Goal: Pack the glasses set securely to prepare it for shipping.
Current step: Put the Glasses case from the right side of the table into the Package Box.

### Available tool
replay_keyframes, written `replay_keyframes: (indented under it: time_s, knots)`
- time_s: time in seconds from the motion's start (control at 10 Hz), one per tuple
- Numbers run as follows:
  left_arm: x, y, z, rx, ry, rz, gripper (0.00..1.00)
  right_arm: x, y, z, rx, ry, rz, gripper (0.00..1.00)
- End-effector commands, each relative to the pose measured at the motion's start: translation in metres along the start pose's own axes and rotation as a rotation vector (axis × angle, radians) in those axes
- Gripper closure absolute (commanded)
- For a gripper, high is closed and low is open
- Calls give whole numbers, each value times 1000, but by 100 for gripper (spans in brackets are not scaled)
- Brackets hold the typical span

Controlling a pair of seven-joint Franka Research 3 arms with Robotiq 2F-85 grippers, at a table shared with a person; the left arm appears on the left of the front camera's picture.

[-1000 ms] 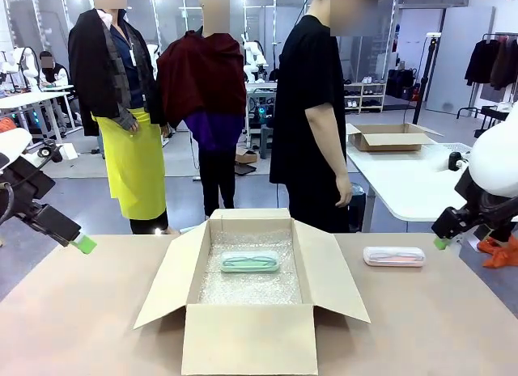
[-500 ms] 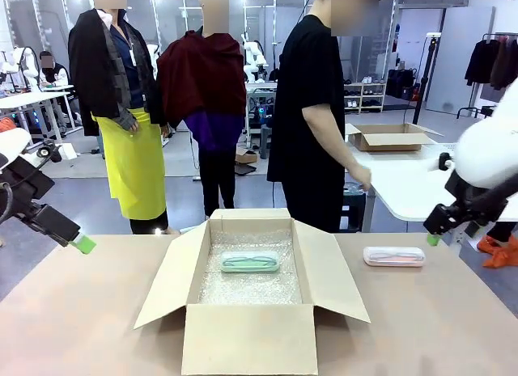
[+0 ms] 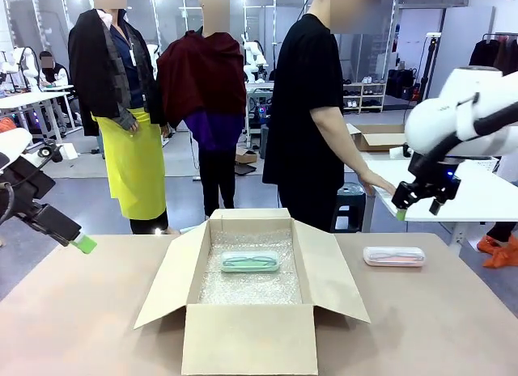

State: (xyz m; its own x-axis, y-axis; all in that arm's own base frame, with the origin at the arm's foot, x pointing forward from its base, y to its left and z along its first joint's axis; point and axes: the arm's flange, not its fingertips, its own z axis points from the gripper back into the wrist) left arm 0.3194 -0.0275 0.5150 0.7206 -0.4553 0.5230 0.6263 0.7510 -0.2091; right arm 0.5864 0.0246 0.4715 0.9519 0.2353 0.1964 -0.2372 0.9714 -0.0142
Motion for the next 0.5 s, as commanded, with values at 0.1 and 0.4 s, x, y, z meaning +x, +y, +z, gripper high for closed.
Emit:
replay_keyframes:
  time_s: [0.1, 0.4]
  knots:
    - [1, 1, 1, -6, -16, -9, 0, 46, 4, -10, -14, 15, -36, 0]
    - [1, 1, 1, -6, -16, -9, 0, 56, -3, -8, -29, 9, 201, 0]
